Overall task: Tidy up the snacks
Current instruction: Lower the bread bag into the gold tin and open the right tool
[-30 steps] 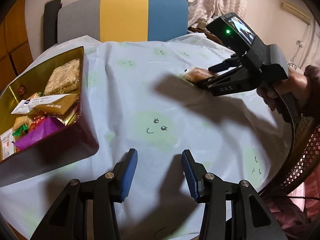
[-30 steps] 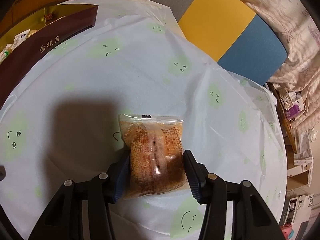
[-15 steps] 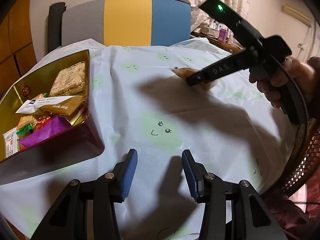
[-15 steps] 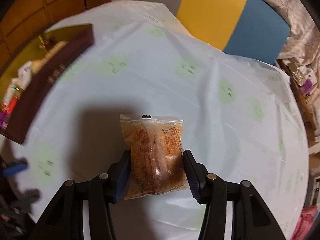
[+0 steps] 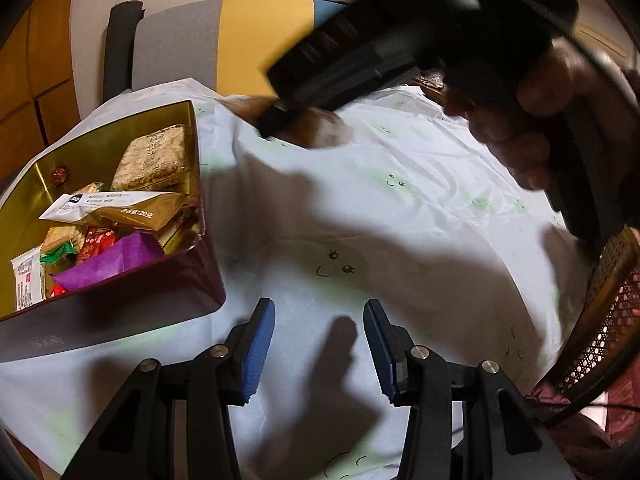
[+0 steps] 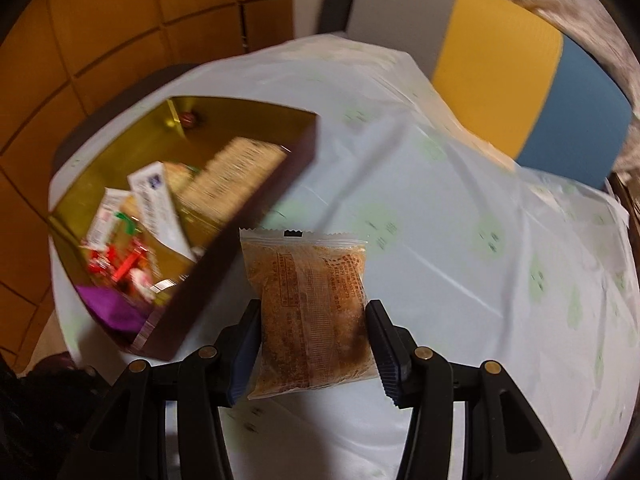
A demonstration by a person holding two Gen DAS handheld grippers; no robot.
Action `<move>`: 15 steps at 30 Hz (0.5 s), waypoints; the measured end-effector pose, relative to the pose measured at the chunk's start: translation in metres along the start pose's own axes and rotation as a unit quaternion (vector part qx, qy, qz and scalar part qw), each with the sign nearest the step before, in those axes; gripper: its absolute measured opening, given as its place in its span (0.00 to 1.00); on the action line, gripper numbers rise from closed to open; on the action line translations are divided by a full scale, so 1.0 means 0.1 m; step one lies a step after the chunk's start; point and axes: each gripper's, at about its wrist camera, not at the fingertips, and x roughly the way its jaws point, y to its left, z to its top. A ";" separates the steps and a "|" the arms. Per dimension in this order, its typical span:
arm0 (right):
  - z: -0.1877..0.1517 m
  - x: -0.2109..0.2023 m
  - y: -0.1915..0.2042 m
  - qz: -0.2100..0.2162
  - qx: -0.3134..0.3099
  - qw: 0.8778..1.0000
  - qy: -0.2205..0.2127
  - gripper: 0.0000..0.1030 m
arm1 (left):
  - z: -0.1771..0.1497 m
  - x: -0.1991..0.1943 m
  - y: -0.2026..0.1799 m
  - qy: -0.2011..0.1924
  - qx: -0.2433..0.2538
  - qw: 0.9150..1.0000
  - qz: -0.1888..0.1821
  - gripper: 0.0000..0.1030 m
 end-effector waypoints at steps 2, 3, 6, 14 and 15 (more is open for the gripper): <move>0.09 -0.05 0.13 0.012 -0.015 1.000 -0.008 0.51 | 0.00 0.00 0.01 -0.001 -0.002 1.000 0.000 0.45; 0.14 -0.05 0.19 0.018 -0.022 1.000 -0.011 0.51 | 0.00 0.00 0.02 -0.002 -0.003 1.000 0.000 0.45; 0.29 -0.04 0.34 0.044 -0.045 0.998 -0.017 0.51 | -0.01 0.00 0.03 -0.001 -0.007 1.000 -0.001 0.45; 0.64 0.17 0.89 0.097 -0.118 0.988 -0.024 0.51 | -0.03 0.03 0.15 -0.001 -0.029 1.000 0.003 0.44; 0.67 0.23 0.93 0.097 -0.120 0.988 -0.020 0.51 | -0.03 0.03 0.17 0.000 -0.032 0.999 0.004 0.44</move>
